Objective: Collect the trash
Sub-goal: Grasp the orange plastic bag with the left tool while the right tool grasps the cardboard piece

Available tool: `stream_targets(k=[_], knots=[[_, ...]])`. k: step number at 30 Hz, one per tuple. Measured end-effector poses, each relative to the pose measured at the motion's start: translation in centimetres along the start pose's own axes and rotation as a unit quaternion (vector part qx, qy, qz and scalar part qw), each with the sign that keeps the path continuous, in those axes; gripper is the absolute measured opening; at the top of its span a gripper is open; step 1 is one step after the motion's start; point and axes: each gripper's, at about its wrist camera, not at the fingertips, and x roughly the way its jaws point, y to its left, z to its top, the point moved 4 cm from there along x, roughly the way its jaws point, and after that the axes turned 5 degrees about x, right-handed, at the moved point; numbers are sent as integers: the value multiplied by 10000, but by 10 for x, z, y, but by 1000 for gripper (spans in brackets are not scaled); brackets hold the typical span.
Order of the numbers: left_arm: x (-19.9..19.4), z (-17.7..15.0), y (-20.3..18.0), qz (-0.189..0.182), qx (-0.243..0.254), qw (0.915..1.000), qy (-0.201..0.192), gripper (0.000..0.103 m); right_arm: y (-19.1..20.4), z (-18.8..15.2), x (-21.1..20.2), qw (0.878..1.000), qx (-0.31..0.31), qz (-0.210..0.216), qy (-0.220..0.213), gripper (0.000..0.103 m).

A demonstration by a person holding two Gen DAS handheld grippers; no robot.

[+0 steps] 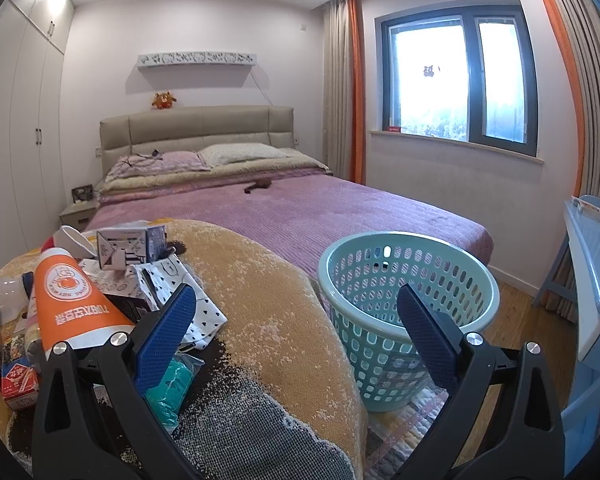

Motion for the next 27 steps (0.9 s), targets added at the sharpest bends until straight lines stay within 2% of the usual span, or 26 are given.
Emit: stream_targets(k=[3,7,10,13,15,16,19,20,23,25,26,27], knots=[[-13,1,13,75,-129,9999,19,96,7,0,7,9994,-235,105,226,95],[-38,3,50,323,-517,9981,58,96,6,7,0,9989,-181,428,52,95],[-53,1,84,538,-762,9953,246,96,16,14,-6,9953,-317,874,267,85],[-57,-5,115,838,-891,9903,662,96,32,19,-19,9864,-230,1574,424,73],[-56,-11,132,951,-930,9870,901,96,52,21,-30,9778,-426,1995,488,68],[-54,-14,139,1019,-957,9845,1062,96,70,18,-38,9750,-628,2122,209,63],[-47,-28,156,996,-1156,9781,1416,96,105,19,-52,9561,-696,2790,569,49],[-46,-33,159,942,-1235,9766,1487,95,122,15,-51,9513,-877,2891,615,46],[-42,-51,171,892,-1431,9707,1710,95,135,20,-62,9287,-838,3424,1154,46],[-39,-62,178,878,-1598,9662,1821,93,153,14,-70,9174,-940,3642,1301,46],[-38,-66,181,810,-1700,9647,1839,90,167,7,-74,9078,-1029,3792,1464,46],[-35,-71,184,684,-1843,9629,1848,90,172,3,-74,9045,-1089,3824,1544,47]])
